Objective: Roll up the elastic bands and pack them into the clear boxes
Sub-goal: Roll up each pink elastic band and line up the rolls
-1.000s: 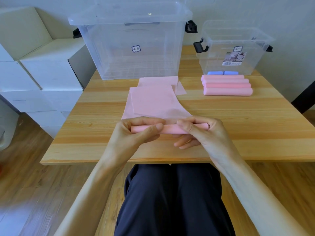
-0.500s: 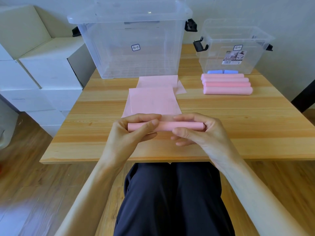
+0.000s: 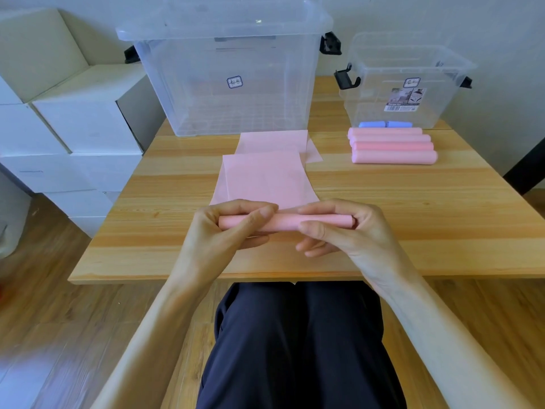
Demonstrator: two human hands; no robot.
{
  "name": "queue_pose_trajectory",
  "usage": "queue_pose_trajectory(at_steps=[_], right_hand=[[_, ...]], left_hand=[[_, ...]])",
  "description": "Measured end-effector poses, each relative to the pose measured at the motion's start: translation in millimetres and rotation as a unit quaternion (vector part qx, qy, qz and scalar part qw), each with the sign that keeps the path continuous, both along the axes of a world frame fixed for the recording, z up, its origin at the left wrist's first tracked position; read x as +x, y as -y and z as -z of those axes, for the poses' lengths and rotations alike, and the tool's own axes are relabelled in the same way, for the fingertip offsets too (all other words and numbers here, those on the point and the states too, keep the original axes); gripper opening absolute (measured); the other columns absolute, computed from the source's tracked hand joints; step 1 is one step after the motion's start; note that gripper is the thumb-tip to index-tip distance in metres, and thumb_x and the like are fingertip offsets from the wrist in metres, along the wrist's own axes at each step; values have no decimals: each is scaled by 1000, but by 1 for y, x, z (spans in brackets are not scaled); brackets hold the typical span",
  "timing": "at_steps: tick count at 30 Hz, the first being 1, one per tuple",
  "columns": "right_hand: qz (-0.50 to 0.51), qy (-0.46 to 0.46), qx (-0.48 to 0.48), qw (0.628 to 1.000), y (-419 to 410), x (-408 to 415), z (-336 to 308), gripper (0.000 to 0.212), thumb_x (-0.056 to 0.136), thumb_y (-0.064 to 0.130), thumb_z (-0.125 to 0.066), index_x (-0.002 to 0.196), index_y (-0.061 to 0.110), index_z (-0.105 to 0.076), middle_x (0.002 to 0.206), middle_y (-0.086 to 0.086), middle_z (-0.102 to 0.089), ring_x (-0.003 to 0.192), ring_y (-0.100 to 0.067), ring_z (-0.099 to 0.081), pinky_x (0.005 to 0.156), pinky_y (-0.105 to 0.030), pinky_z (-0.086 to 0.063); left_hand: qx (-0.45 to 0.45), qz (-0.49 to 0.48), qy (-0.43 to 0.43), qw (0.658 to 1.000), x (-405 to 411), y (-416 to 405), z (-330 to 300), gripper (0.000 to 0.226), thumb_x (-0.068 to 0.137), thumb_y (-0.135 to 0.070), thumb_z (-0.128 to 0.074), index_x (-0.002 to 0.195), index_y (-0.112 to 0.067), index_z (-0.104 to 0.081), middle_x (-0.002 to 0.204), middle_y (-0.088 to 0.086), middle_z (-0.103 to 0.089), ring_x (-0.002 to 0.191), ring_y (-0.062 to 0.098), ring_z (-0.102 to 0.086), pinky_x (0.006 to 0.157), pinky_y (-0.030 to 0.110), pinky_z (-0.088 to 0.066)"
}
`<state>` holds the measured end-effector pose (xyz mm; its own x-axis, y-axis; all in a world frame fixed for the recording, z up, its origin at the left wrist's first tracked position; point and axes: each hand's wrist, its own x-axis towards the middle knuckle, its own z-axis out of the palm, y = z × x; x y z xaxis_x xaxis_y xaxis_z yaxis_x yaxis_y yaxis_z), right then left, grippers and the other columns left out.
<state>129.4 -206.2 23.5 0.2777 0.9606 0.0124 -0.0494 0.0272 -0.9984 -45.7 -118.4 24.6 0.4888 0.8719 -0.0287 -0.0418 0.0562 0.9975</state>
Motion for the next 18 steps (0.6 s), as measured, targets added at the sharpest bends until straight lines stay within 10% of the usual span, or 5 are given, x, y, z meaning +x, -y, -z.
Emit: queue_pose_trajectory(at_steps=[18], right_hand=[[17,-20,15,1000,-2,-5,0,19,73,11,-77,92,6,-74,73,-15,-74,65,-24,-73,60,-28,-60]], left_hand=[[-31,40,22,998,-6,-3,2,20,69,-22,-74,87,-15,-79,101,7,-76,97,20,-73,75,22,-58]])
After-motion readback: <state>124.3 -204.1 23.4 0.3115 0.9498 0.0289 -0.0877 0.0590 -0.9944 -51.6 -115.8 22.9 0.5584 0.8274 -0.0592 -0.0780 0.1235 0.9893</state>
